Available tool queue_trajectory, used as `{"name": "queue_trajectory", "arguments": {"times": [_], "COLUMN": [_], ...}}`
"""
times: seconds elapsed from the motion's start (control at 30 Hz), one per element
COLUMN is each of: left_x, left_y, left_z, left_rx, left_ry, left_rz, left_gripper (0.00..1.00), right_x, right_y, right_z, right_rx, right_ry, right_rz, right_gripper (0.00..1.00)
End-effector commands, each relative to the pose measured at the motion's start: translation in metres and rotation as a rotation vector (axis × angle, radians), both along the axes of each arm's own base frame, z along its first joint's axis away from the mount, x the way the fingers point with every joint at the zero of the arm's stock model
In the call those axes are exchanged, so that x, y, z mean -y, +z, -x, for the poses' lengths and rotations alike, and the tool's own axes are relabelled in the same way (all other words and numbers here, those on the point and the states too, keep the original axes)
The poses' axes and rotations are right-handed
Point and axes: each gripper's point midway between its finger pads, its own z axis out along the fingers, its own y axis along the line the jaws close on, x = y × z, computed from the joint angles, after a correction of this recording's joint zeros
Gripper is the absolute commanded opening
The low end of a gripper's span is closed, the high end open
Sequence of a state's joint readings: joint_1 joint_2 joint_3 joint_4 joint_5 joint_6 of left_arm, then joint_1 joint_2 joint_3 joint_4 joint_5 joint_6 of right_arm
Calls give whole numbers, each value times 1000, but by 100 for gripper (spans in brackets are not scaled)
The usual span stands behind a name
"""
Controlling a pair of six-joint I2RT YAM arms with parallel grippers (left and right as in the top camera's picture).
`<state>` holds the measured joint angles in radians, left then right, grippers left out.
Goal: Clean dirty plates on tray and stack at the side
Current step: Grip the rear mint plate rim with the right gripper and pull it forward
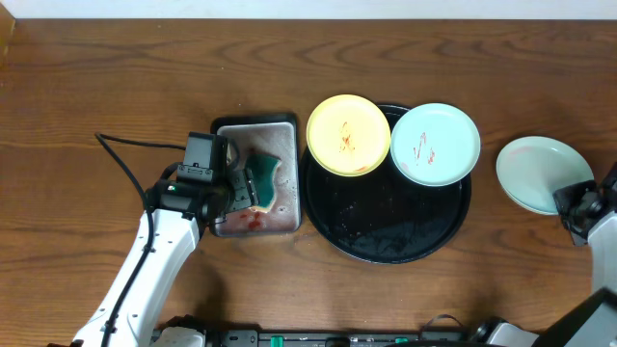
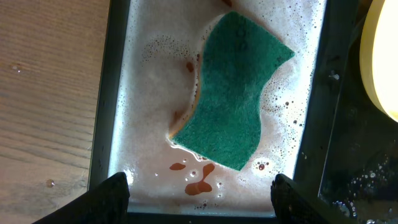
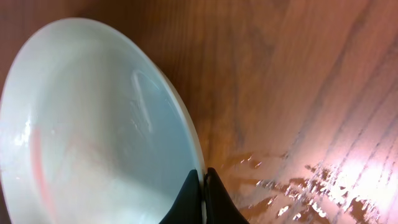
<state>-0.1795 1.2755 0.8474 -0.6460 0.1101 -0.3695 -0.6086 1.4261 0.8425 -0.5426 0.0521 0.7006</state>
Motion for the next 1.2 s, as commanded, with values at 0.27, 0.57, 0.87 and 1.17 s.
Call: {"name": "queue_trajectory", "arguments": {"times": [0.27, 0.57, 0.87, 1.17], "left_x": [-1, -1, -1, -1], "left_y": [-5, -5, -5, -5], "left_z": [2, 2, 2, 2], "left_rx": [-19, -19, -19, -19], "left_ry": [3, 3, 3, 3], "left_rz": [3, 3, 3, 3], "left_gripper": [74, 74, 74, 74], "right_x": [1, -91, -138, -148], "right_y": [-18, 63, 25, -20], "right_z": [-16, -112, -143, -158], "right_rx": [2, 529, 338, 301], "right_ry": [119, 898, 1119, 1126], "right_rz": [-22, 32, 247, 208], "right_gripper": [41, 58, 57, 47]}}
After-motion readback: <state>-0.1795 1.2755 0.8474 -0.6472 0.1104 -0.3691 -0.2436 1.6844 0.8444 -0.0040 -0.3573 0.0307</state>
